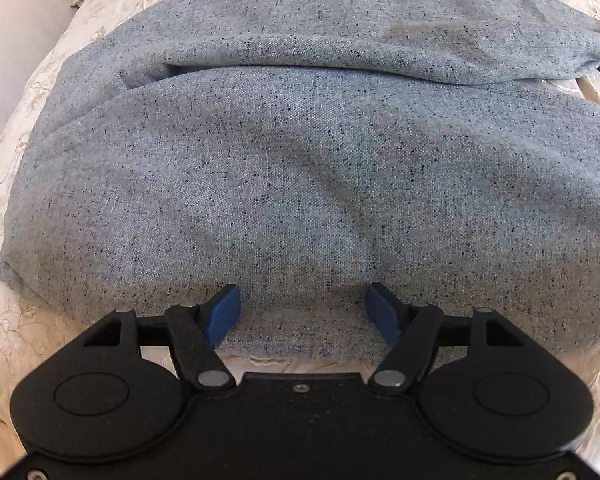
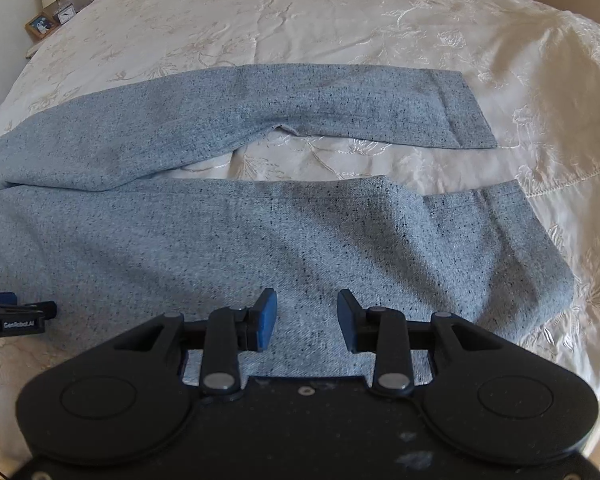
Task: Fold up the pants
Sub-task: 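Grasp the hem of one trouser leg with the right gripper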
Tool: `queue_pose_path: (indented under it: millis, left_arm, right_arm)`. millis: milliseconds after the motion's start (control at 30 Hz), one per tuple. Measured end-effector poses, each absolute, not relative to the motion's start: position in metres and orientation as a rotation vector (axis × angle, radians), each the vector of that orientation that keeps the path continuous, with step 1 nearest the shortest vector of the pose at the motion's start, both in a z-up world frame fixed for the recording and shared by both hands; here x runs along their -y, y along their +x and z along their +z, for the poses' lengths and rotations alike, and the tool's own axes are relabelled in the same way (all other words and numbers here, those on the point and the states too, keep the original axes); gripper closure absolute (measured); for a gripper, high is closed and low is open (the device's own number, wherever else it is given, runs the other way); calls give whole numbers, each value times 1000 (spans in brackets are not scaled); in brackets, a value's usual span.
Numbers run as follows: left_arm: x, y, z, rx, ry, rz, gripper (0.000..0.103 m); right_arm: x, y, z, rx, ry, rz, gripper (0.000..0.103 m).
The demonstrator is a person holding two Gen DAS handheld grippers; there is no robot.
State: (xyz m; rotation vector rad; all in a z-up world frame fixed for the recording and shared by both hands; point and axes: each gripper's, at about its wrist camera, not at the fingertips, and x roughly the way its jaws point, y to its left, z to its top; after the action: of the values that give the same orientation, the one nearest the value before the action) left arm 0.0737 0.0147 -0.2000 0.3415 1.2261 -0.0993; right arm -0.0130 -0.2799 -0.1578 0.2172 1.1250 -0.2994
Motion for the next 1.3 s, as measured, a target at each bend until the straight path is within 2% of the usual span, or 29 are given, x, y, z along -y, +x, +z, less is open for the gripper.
queue_pose_path:
  millis: [100, 167, 300, 433, 667, 867, 1033, 1100, 1133, 1300]
  left_arm:
    - [-14, 74, -201, -1230, 320, -59, 25]
    - [-15, 73, -200, -1233, 307, -43, 24]
    - [-14, 70, -198, -1231, 305, -16, 24]
    - [-6, 69, -198, -1228, 324, 8, 24]
    - [6, 66, -200, -1233, 314, 38, 24]
    - [12, 63, -199, -1229, 322, 55, 24]
    - [11, 59, -198, -1225, 314, 60, 24]
    - [10, 60, -197, -1227, 310, 60, 24]
    - [10, 60, -196, -1228, 309, 60, 24]
    - [8, 64, -195, -1228, 312, 52, 25]
  right_arm:
    - [308, 1, -182, -1155, 197, -310, 68]
    - [338, 12, -198, -1177, 196, -335, 77]
    - [401, 28, -210, -1168, 236, -368, 78]
    - [442, 36, -201, -1135, 156, -464, 79]
    - [495, -28, -167, -1095, 329, -486, 67]
    - [499, -83, -168, -1143, 390, -382, 67]
    - [498, -77, -188, -1150, 459, -340, 65]
    - [496, -68, -193, -1182, 446, -366, 72]
    - [494, -65, -190, -1195, 434, -375, 99]
    - [494, -69, -146, -1182, 468, -475, 99]
